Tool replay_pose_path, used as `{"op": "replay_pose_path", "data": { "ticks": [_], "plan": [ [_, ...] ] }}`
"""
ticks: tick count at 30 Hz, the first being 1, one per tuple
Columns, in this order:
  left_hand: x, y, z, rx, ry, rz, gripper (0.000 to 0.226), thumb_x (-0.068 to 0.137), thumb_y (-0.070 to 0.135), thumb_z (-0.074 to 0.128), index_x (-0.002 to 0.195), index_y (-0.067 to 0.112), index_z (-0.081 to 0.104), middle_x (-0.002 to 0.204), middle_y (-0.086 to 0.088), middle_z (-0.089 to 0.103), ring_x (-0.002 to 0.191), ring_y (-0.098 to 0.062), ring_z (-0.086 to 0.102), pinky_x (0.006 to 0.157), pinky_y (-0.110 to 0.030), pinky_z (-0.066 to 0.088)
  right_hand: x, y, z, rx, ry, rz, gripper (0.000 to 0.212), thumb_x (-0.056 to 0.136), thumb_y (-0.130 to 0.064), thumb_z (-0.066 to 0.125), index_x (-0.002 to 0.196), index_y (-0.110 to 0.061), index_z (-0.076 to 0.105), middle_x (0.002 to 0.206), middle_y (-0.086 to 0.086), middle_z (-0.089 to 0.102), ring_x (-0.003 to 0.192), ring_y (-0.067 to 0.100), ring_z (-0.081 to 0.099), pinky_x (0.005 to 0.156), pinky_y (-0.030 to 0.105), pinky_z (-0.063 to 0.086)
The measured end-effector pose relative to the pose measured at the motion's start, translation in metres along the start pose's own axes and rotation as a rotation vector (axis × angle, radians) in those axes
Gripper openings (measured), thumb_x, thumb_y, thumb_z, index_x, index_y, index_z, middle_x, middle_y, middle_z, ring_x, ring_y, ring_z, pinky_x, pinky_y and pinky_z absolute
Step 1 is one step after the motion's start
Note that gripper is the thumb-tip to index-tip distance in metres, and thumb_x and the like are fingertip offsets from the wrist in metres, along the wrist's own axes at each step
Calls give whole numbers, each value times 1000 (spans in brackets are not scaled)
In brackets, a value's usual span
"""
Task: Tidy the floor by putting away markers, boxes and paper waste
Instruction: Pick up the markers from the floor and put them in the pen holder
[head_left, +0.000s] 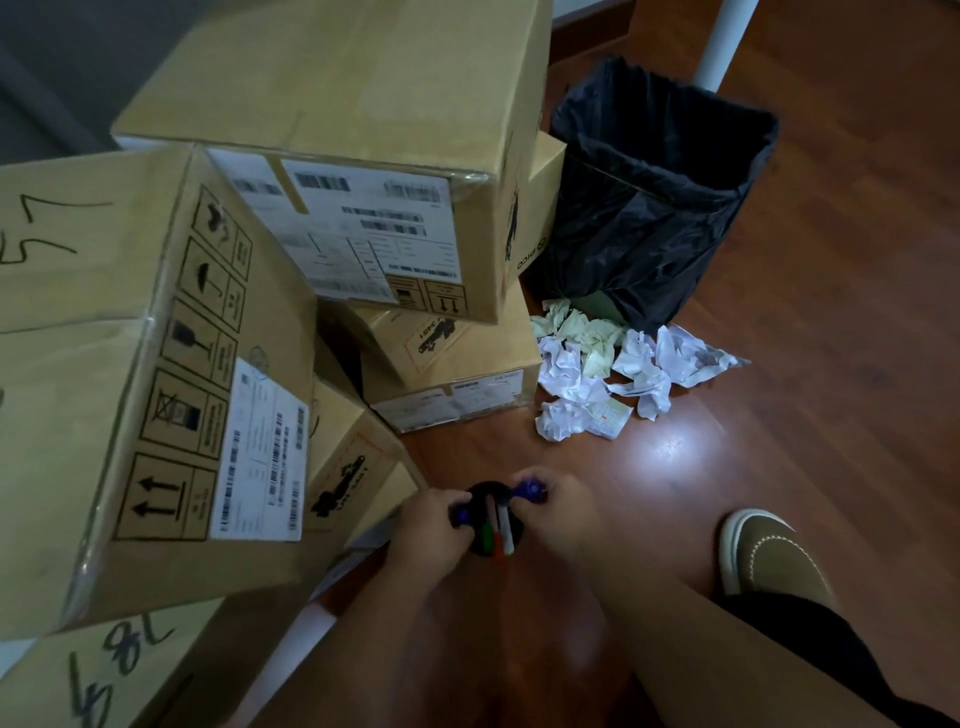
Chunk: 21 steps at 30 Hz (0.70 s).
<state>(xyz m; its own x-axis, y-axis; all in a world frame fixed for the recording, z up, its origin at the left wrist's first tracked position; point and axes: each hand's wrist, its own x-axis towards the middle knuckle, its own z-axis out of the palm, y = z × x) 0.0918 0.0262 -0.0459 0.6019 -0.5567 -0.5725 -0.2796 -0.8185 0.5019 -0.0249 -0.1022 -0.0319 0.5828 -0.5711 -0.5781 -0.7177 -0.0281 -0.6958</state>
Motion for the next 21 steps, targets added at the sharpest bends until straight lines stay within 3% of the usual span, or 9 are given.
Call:
{"op": "replay_pose_path", "data": {
  "ticks": [4,7,9,12,14,15,17,21],
  "plan": [
    [-1,-9,1,-158,-73,-186,53,98,16,51,148,8,39,145,-10,50,132,-25,49,108,-36,40,-3,1,8,7,-30,19,30,85,-36,69,110,-19,71,96,-7,68,87,4,62,70,10,47],
    [2,-15,4,-358,-112,-309,37,97,19,48,127,2,61,123,-14,66,115,-29,62,101,-41,48,-6,-5,6,39,-31,112,40,95,-44,51,122,-18,66,122,2,66,114,17,59,88,23,42],
    [3,-15,8,-538,-148,-375,40,97,26,47,125,1,62,116,-11,68,112,-30,64,98,-44,51,-6,-1,6,154,-36,190,44,100,-42,43,132,-15,58,135,4,58,127,21,50,98,26,34],
    [-2,-5,10,-743,-193,-499,50,104,39,39,143,8,45,138,-12,54,118,-30,58,90,-34,45,-7,3,12,292,-121,328,53,100,-47,38,133,-10,56,126,0,57,125,24,51,104,28,34],
    [-4,-1,11,-776,-207,-496,56,103,46,36,145,10,42,144,-11,49,111,-28,59,90,-34,43,-1,8,18,407,-156,389,57,97,-54,38,123,-9,63,113,5,66,107,22,62,98,33,46],
    [-5,0,11,-780,-205,-485,57,103,48,35,144,10,44,143,-10,50,107,-26,59,90,-34,43,-1,7,19,457,-159,408,51,98,-52,39,113,-11,65,101,5,68,94,19,65,85,31,51],
    [-6,-1,13,-785,-178,-497,53,104,44,35,141,9,47,137,-11,53,104,-25,58,92,-35,45,-3,4,18,521,-131,455,37,100,-46,40,96,-15,61,84,1,64,77,13,61,64,24,48],
    [-22,14,1,-784,-159,-495,32,105,20,40,128,8,57,119,-10,55,103,-29,60,90,-37,49,-21,-5,-4,558,-54,471,34,99,-43,44,96,-13,60,86,4,63,76,18,61,66,30,50]
  ]
}}
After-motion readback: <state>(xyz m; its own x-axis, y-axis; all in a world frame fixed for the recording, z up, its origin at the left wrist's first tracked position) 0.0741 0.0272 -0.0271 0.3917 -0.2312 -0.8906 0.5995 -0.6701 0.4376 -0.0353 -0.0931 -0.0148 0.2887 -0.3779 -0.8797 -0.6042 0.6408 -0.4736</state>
